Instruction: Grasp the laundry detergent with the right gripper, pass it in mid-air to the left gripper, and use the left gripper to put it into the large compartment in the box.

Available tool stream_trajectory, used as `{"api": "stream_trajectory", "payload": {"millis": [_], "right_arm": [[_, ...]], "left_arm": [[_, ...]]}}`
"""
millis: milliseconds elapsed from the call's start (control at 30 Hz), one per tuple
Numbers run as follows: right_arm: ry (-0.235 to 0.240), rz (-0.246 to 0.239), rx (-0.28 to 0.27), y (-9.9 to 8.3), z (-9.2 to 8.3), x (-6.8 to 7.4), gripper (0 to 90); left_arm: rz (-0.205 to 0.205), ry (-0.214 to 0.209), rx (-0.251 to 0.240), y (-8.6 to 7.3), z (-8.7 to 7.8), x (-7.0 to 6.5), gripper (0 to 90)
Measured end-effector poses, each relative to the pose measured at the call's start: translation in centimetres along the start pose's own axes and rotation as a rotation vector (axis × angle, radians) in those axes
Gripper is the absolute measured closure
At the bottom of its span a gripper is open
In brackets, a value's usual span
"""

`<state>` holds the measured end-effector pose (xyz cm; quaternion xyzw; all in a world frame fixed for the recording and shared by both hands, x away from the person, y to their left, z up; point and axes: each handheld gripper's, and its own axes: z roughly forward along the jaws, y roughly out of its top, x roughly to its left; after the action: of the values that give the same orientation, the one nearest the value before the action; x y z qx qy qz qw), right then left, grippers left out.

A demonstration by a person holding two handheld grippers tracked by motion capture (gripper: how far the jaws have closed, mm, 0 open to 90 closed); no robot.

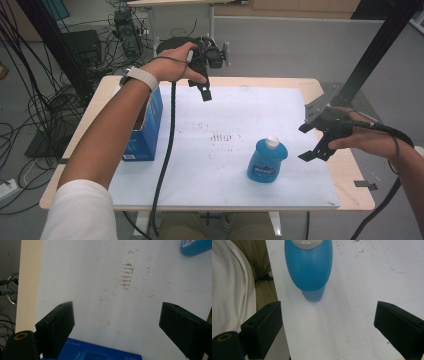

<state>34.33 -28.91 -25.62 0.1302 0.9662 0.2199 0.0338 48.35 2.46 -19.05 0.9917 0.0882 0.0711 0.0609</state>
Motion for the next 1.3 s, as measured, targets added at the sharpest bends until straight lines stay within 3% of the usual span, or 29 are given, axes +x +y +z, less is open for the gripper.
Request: {"api": "stream_trajectory", "payload": {"millis": [1300], "right_arm": [[-0.012, 0.009, -0.05, -1.4, 0.2, 0.6, 5.7]], "left_arm": [[-0.004, 0.008, -0.012, 0.3, 0.1, -0.6, 11.8]]}}
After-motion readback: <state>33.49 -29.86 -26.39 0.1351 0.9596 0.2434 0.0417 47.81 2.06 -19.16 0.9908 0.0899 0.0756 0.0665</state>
